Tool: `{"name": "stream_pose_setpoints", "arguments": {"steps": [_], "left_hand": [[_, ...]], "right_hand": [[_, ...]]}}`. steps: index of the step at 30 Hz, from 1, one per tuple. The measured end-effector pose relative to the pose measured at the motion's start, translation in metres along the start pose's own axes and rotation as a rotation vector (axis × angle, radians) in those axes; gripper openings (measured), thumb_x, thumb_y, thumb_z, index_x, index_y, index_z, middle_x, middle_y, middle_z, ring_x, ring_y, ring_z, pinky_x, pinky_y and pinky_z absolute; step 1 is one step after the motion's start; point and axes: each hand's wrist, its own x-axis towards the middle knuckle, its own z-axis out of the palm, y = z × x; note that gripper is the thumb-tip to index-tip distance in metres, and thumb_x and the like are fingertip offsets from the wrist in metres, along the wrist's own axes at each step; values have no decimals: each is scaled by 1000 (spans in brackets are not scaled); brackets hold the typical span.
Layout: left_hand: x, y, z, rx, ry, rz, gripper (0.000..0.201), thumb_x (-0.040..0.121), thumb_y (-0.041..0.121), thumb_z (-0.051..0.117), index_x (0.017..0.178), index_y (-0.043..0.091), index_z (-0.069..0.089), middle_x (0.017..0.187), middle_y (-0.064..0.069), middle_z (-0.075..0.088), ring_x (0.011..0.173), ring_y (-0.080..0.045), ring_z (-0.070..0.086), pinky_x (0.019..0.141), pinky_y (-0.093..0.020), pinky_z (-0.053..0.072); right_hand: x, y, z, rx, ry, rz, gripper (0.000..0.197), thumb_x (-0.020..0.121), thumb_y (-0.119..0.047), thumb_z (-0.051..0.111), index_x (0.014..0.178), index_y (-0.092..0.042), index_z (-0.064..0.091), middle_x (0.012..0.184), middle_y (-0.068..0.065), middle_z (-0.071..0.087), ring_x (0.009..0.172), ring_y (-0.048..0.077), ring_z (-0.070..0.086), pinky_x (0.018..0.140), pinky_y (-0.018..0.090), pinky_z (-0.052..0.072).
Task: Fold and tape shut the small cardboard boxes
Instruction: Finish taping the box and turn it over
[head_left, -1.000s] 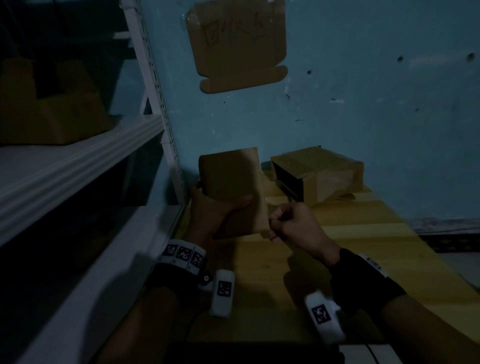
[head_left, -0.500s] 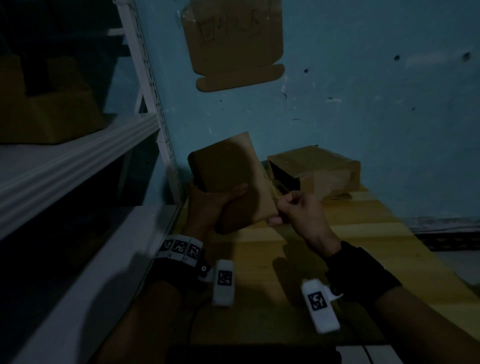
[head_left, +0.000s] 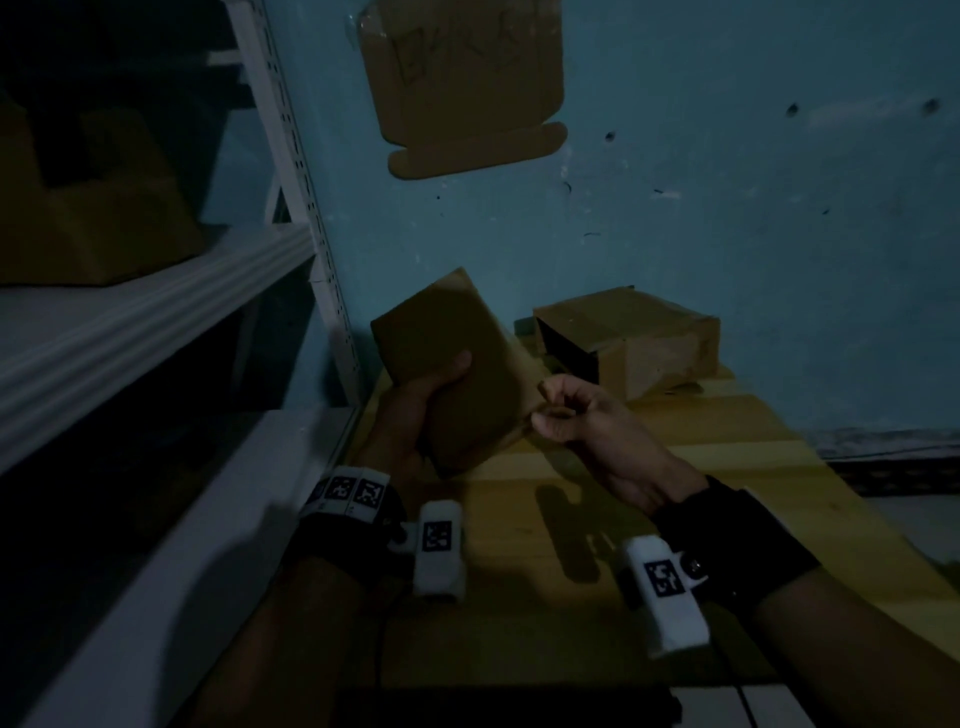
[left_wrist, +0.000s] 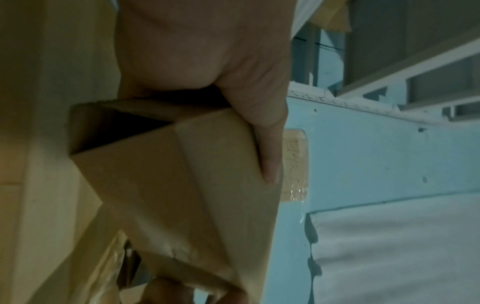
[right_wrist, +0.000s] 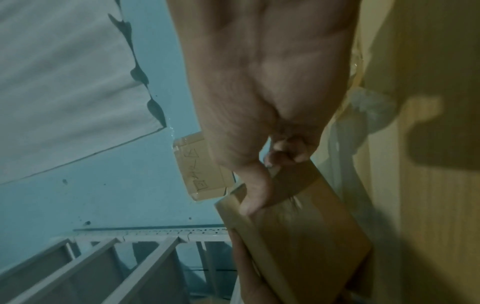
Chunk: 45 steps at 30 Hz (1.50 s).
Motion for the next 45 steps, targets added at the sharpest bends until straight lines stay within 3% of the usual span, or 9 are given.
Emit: {"name": "stream_pose_setpoints", "arguments": {"steps": [4, 8, 13, 18, 21, 31, 36, 39, 45], "left_hand": [[-3, -1, 0, -33, -62, -48, 37, 82, 26, 75, 116, 13, 66, 96, -9, 77, 82, -25, 75, 67, -38, 59], [-5, -7, 3, -43, -153, -59, 9, 95, 22, 62, 101, 17, 67, 83, -6, 77, 80, -25, 74, 81, -44, 55], [0, -11, 4, -42, -140, -128, 29, 92, 34, 65, 112, 13, 67, 97, -12, 76, 89, -30, 72, 82, -45, 55], [8, -18, 2, -87, -94, -183, 48, 85, 37, 73, 125, 11, 65, 112, -16, 73, 97, -33, 69, 85, -45, 55], [13, -20, 2, -87, -64, -177, 55, 81, 37, 76, 127, 10, 64, 120, -17, 70, 105, -35, 67, 86, -47, 54], [18, -21, 2, -49, -31, -174, 56, 77, 37, 80, 124, 12, 66, 113, -14, 73, 103, -34, 69, 81, -45, 56], [15, -23, 4, -85, -44, -208, 61, 77, 43, 79, 127, 12, 65, 117, -16, 71, 109, -37, 66, 89, -50, 54], [12, -23, 6, -125, -83, -237, 57, 81, 47, 75, 124, 11, 67, 118, -18, 70, 111, -38, 65, 90, -50, 53], [11, -23, 3, -119, -92, -234, 60, 79, 45, 76, 127, 10, 65, 121, -18, 69, 113, -37, 64, 97, -50, 49]], "right_hand": [[1, -2, 2, -102, 22, 3, 26, 86, 1, 73, 78, -10, 50, 84, 7, 61, 83, 17, 62, 79, 34, 51], [2, 1, 7, -236, 154, -91, 25, 82, 10, 74, 82, -5, 53, 73, 8, 64, 70, 9, 69, 63, 22, 56], [6, 8, 7, -247, 214, -126, 41, 81, 11, 74, 64, -13, 45, 56, -10, 63, 59, 3, 64, 55, 21, 52], [12, 17, 8, -323, 325, -151, 28, 74, -4, 87, 65, -12, 61, 73, -8, 71, 75, 13, 71, 69, 42, 60], [14, 18, 9, -335, 345, -133, 32, 75, -1, 86, 64, -15, 59, 68, -17, 70, 68, 5, 69, 67, 43, 60], [16, 20, 2, -385, 343, -62, 37, 69, -7, 90, 57, -27, 61, 78, 1, 73, 89, 28, 74, 82, 53, 60], [16, 14, -1, -145, 256, -31, 25, 74, -4, 85, 86, 0, 64, 91, 13, 75, 84, 20, 74, 71, 32, 59], [14, 9, 4, -11, 209, -46, 38, 76, 3, 80, 107, 15, 64, 92, 14, 72, 82, 16, 72, 68, 24, 57], [12, 15, 2, -172, 199, -175, 35, 74, 22, 73, 78, -7, 55, 70, -13, 66, 70, 1, 66, 61, 21, 55]]}}
